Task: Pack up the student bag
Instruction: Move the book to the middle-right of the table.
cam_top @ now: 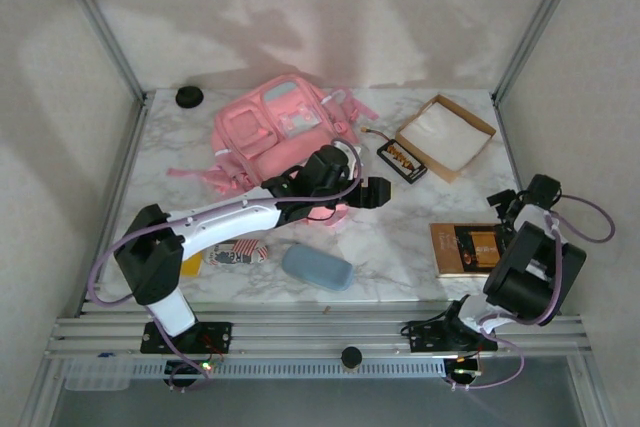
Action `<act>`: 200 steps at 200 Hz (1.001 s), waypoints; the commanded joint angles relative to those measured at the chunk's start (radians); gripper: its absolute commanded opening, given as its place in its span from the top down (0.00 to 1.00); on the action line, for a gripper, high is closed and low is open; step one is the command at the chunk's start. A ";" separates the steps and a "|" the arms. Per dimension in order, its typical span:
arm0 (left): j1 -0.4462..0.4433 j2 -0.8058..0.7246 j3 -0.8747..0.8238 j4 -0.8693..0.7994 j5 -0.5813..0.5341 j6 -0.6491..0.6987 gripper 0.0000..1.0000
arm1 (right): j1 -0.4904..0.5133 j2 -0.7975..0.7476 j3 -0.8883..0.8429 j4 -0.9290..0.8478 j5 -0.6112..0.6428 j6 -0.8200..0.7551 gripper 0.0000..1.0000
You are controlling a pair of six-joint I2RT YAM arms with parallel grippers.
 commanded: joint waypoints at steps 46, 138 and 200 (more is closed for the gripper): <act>-0.004 0.026 0.048 0.004 -0.036 -0.011 0.11 | 0.209 0.118 0.040 0.068 -0.068 0.049 0.01; -0.022 0.021 0.017 0.046 -0.051 -0.112 0.10 | 0.226 -0.138 0.108 -0.124 -0.078 0.029 0.01; -0.061 0.083 0.009 0.148 -0.011 -0.244 0.10 | -0.050 -0.326 -0.087 -0.220 -0.104 -0.002 0.01</act>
